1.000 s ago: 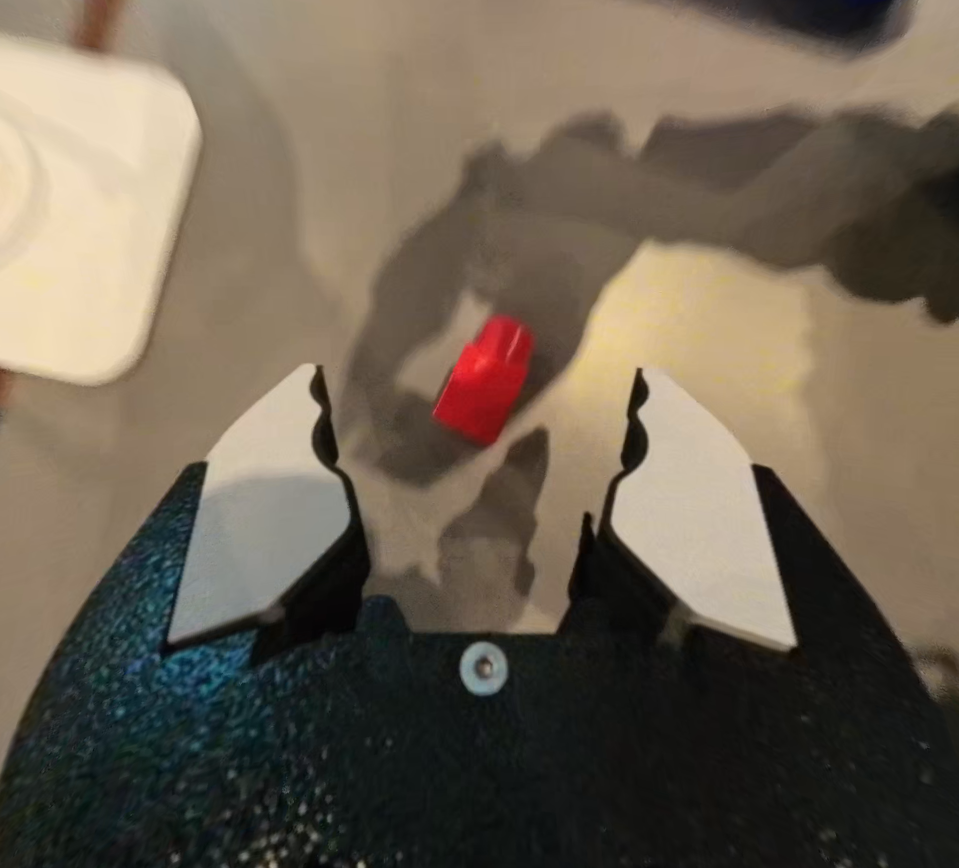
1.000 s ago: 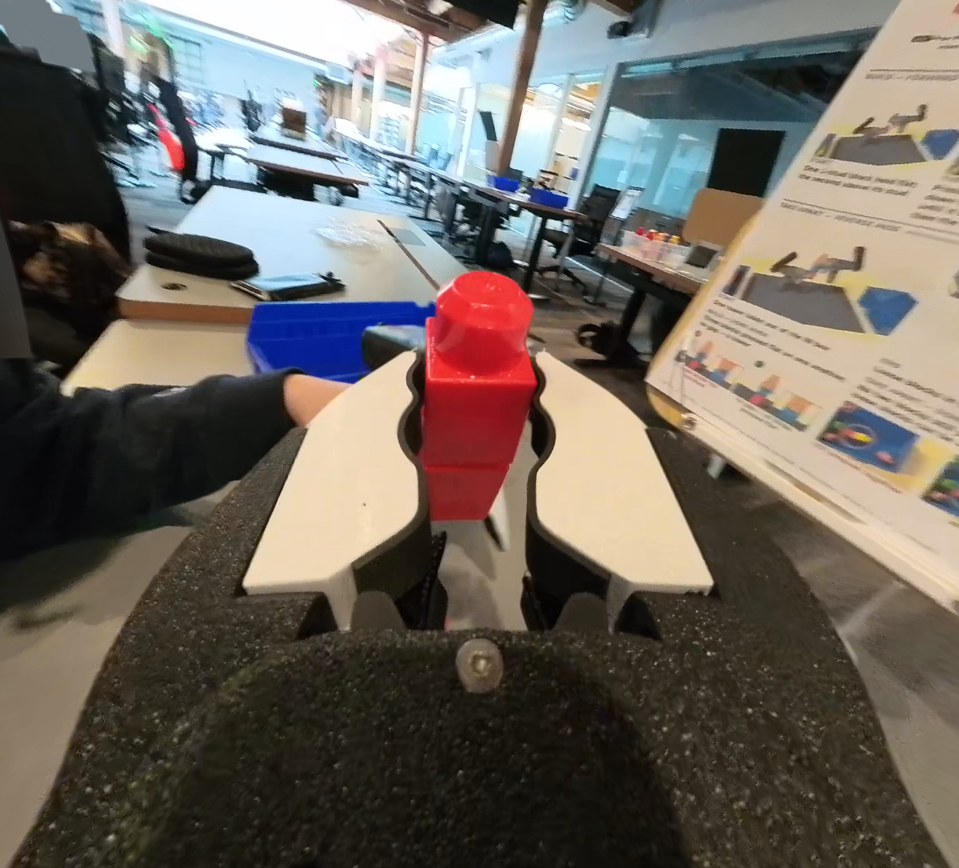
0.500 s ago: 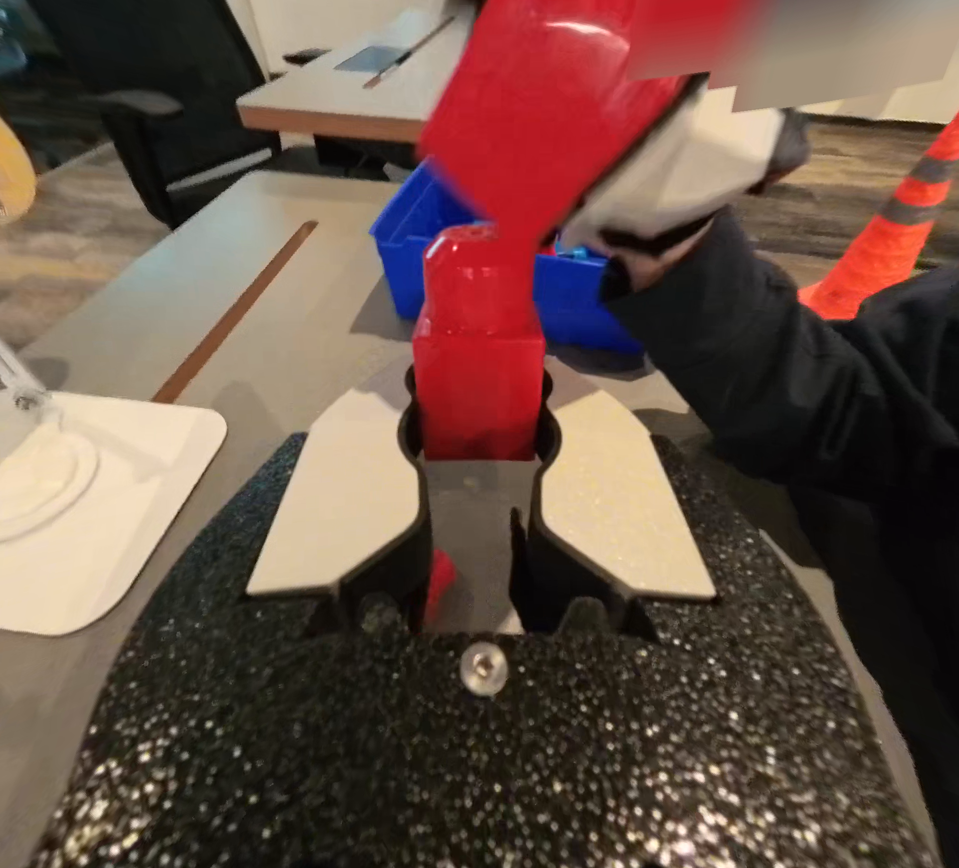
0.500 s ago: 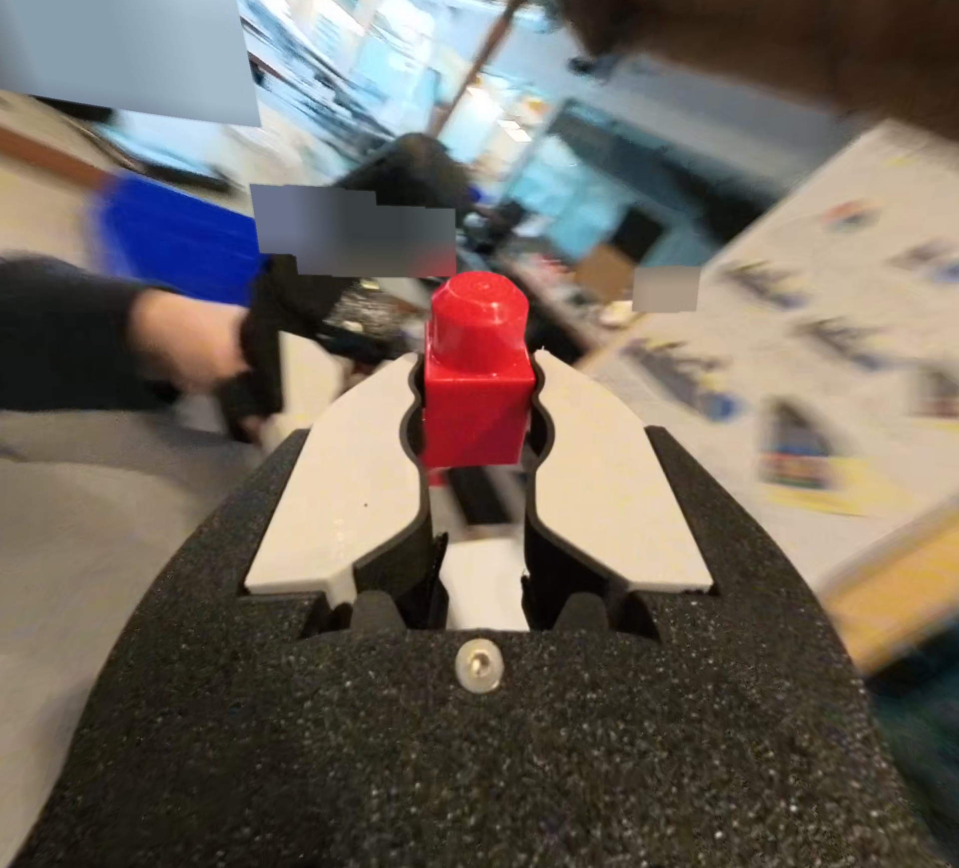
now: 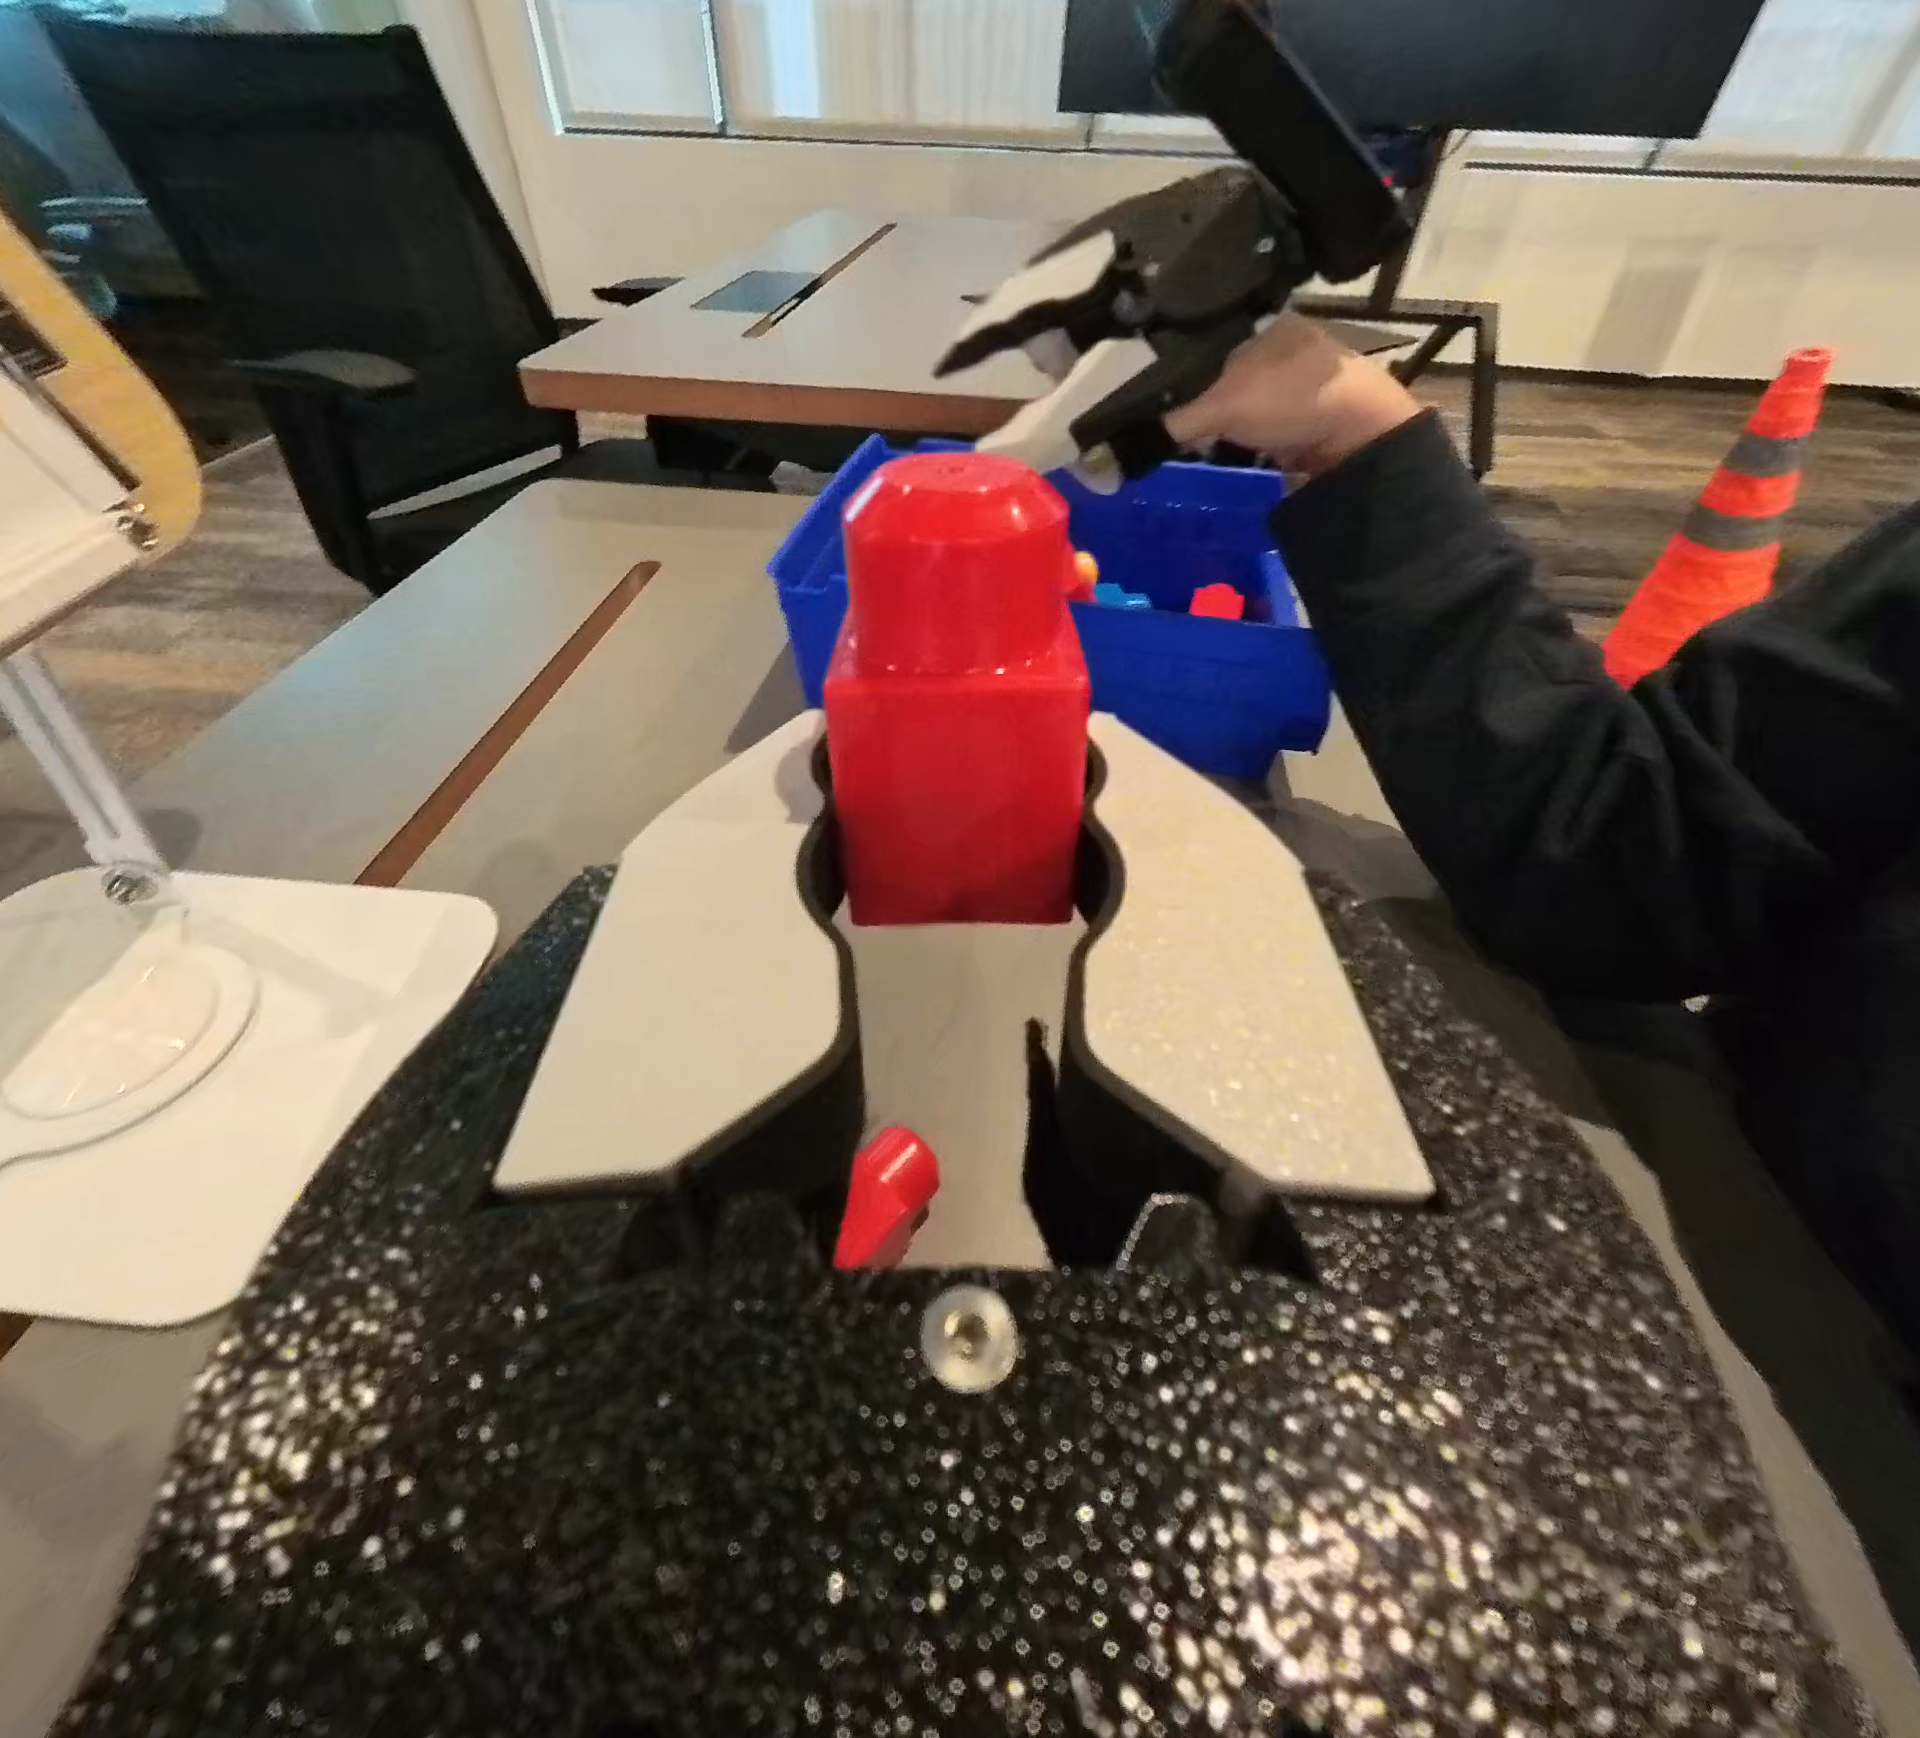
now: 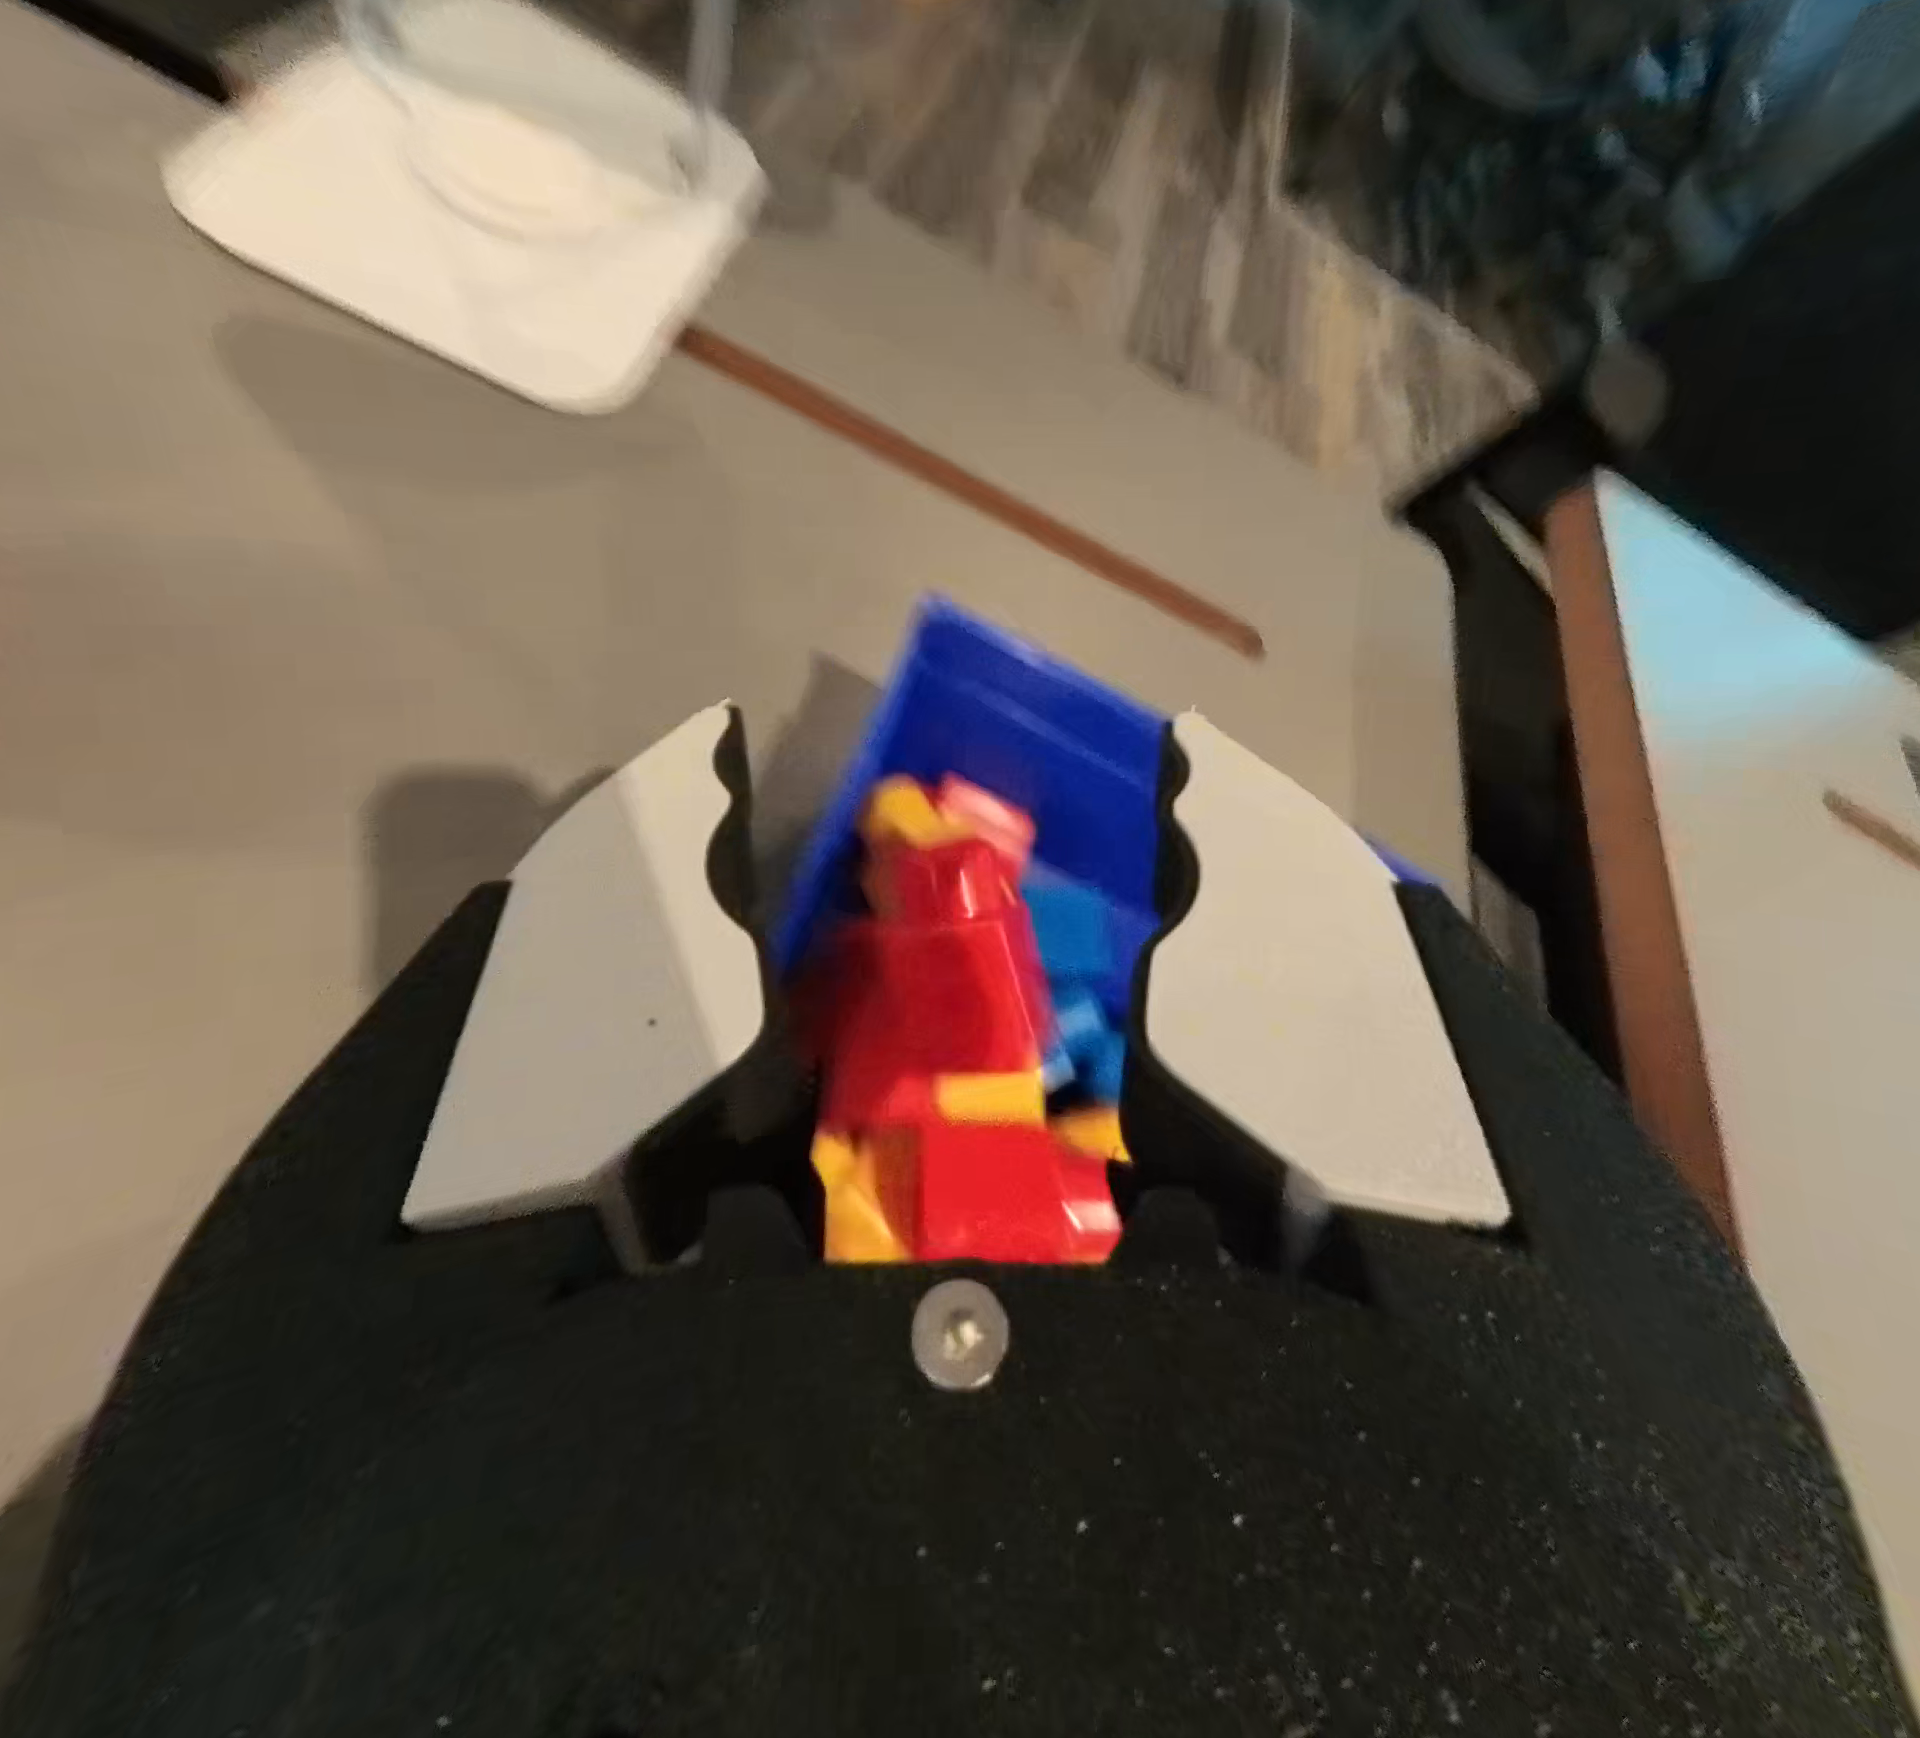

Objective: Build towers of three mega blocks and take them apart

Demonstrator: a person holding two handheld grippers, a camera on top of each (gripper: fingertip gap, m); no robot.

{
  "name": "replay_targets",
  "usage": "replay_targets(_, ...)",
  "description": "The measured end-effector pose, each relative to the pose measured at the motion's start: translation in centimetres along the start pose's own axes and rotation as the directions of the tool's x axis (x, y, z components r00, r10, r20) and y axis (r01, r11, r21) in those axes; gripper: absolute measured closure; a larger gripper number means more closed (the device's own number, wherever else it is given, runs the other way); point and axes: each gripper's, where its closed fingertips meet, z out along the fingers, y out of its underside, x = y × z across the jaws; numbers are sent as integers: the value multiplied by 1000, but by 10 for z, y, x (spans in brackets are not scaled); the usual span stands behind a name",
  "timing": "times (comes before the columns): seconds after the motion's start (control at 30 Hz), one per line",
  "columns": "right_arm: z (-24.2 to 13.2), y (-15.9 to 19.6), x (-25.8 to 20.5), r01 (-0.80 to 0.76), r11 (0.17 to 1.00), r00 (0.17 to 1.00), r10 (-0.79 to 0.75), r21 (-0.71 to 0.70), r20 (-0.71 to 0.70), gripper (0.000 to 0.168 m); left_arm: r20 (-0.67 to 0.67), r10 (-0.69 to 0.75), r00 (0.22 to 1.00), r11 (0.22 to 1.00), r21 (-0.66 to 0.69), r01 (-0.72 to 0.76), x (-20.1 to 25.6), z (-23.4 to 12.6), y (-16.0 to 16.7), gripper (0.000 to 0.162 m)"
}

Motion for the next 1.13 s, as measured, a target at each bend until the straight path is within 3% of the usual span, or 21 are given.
replay_targets(0.1,-29,-75,-63,12,927,956,-120,375,266,104,-62,41,997,999,-3,-42,12,4,0,121)
replay_targets(0.2,-82,-126,-144,-91,781,758,-349,618,551,114,-109,119,987,991,-49,-125,25,10,6,121)
replay_targets(0.27,-100,-135,-181,-125,756,627,-442,642,642,113,-147,173,974,979,-86,-187,35,15,12,121)
replay_targets(0.43,-93,-124,-227,8,788,504,-535,616,678,109,-183,227,957,962,-109,-249,48,22,14,121)
replay_targets(0.47,-93,-124,-231,15,784,492,-546,621,678,115,-189,225,956,963,-109,-248,49,22,14,121)
replay_targets(0.5,-93,-124,-234,25,775,481,-563,632,672,134,-192,225,955,962,-111,-249,50,23,14,121)
replay_targets(0.6,-92,-124,-232,46,774,492,-567,631,661,138,-188,227,956,962,-111,-251,50,24,15,120)
replay_targets(0.73,-78,-120,-191,111,803,675,-493,585,549,138,-117,183,976,963,-181,-202,33,20,23,93)
replay_targets(0.8,-62,-105,-147,162,863,815,-391,478,429,138,-47,179,983,936,-298,-185,14,14,42,84)
replay_targets(0.9,-38,-55,-67,166,969,964,-198,181,175,139,33,172,985,866,-482,-135,-12,4,79,80)
replay_targets(0.97,-29,-14,-28,87,996,994,-87,-5,68,139,60,149,987,815,-573,-88,-23,-1,102,79)
replay_targets(1.07,-16,25,-4,-36,990,999,41,-134,33,137,70,130,989,741,-669,-50,-32,-5,131,80)
replay_targets(1.13,-12,18,-14,-78,993,989,88,-91,115,111,65,134,989,700,-713,-48,-36,-5,147,80)
